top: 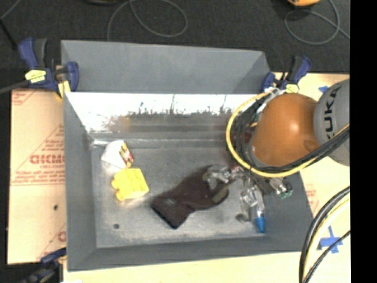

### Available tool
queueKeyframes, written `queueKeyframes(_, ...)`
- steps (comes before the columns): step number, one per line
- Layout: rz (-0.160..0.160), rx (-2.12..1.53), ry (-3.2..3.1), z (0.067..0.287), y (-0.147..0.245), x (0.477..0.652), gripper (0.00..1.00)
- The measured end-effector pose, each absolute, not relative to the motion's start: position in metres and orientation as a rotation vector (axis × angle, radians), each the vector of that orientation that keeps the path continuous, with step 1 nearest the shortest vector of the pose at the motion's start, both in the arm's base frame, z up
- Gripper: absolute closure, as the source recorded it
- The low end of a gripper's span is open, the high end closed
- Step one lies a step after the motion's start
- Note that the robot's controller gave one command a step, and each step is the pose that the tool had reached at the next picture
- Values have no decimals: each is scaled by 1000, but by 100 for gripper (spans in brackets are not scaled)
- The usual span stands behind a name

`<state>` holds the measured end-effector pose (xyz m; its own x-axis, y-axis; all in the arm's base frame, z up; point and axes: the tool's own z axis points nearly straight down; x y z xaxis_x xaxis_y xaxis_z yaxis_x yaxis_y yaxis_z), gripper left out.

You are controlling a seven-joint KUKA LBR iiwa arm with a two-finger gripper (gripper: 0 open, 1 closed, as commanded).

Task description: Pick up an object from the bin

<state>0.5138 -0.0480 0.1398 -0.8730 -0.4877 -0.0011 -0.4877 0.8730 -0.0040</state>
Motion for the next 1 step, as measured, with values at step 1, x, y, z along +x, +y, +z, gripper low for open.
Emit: queueKeyframes(1, -6, -664, 3061, 113, -31, 528, 0)
